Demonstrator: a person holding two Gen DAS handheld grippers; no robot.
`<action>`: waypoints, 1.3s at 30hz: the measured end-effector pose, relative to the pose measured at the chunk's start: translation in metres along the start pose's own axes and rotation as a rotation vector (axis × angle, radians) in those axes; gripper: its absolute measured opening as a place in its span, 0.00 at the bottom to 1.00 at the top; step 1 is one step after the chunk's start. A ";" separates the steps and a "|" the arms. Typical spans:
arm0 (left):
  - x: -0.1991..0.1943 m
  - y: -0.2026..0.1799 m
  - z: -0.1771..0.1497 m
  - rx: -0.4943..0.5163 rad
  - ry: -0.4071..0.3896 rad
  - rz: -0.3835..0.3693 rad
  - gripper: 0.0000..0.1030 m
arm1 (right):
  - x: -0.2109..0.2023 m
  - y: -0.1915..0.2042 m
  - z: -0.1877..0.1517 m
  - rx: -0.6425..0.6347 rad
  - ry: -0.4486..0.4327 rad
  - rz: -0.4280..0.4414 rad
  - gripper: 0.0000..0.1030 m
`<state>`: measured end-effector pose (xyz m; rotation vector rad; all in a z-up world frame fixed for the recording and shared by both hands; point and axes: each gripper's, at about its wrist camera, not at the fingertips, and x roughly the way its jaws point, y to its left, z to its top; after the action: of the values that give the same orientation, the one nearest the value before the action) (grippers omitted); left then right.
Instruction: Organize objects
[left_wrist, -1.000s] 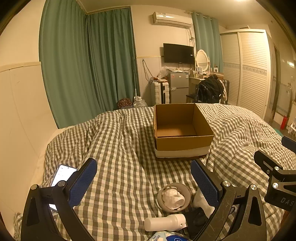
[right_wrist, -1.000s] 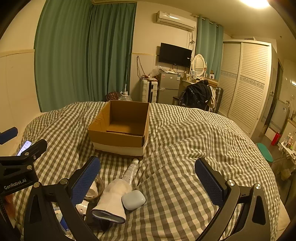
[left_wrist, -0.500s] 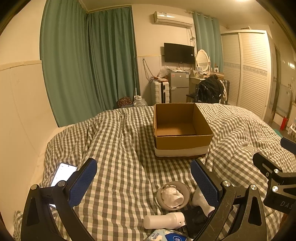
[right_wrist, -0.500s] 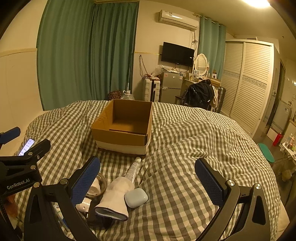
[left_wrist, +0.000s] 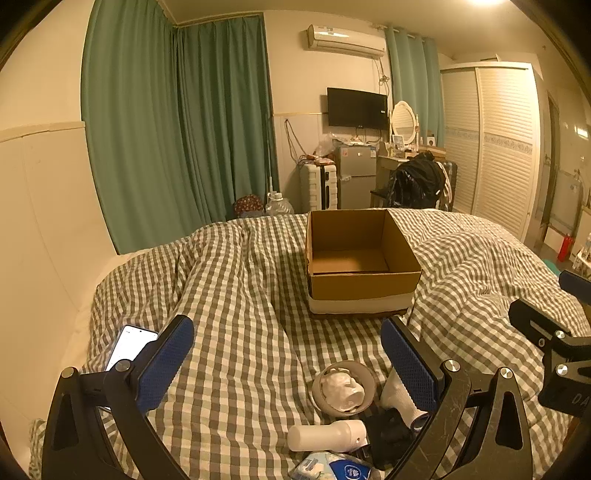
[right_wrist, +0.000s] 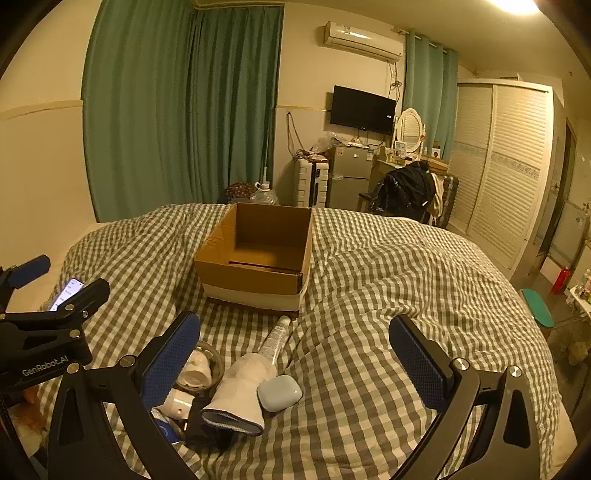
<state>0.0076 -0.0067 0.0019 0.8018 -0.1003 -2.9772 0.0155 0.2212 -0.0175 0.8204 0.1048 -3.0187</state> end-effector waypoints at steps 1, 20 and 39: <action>0.000 0.000 -0.001 0.002 0.005 -0.001 1.00 | 0.000 -0.001 0.000 0.000 0.003 0.003 1.00; 0.082 -0.024 -0.059 0.120 0.297 -0.019 1.00 | 0.067 -0.011 -0.037 -0.044 0.249 0.088 0.92; 0.126 -0.042 -0.084 0.192 0.430 -0.136 1.00 | 0.148 0.014 -0.076 -0.202 0.498 0.136 0.66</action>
<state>-0.0609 0.0217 -0.1368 1.5065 -0.3250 -2.8643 -0.0737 0.2133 -0.1588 1.4609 0.3345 -2.5585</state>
